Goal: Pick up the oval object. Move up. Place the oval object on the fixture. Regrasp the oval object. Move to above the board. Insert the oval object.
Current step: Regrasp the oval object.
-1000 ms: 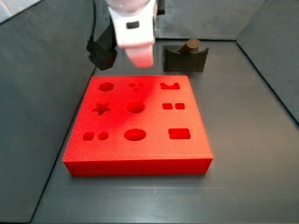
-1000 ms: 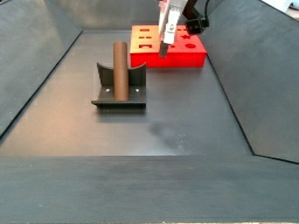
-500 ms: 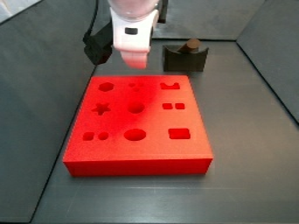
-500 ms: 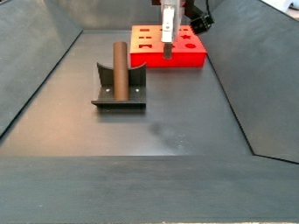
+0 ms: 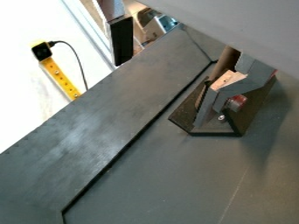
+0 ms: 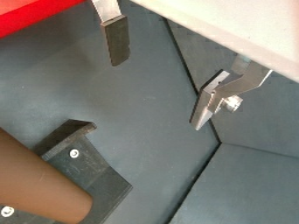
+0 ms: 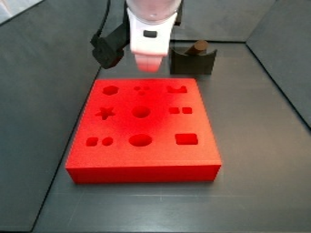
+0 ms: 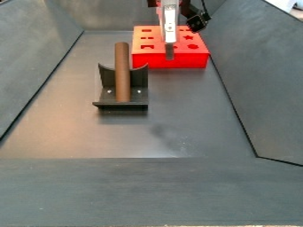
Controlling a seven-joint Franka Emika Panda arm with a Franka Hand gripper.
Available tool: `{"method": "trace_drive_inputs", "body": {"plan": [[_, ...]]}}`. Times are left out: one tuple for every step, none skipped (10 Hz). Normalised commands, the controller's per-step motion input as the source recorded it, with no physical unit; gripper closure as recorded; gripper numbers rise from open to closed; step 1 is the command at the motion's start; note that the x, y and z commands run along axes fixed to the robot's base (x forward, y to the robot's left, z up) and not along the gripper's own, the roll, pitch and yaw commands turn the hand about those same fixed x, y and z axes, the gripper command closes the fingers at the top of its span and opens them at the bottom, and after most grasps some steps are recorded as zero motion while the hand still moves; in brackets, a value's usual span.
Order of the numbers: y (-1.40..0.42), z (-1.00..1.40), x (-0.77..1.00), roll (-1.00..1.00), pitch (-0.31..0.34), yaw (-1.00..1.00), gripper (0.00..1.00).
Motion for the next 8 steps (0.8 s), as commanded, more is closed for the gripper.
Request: {"method": "trace_drive_inputs", "body": {"plan": [[-0.04,-0.01,0.04,0.07,-0.089,0.31,0.0],[-0.04,-0.01,0.04,0.07,-0.116,0.22,0.0],[-0.02,-0.01,1.0,0.07,-0.119,0.13,0.0],[-0.02,-0.01,1.0,0.08,-0.112,0.08,0.0],[-0.01,-0.03,1.0,0.09,-0.095,0.04,0.0],[-0.01,-0.03,1.0,0.1,-0.083,0.01,0.0],[-0.01,-0.03,1.0,0.1,-0.055,-0.02,0.0],[-0.01,-0.04,1.0,0.1,-0.03,-0.04,0.0]]}}
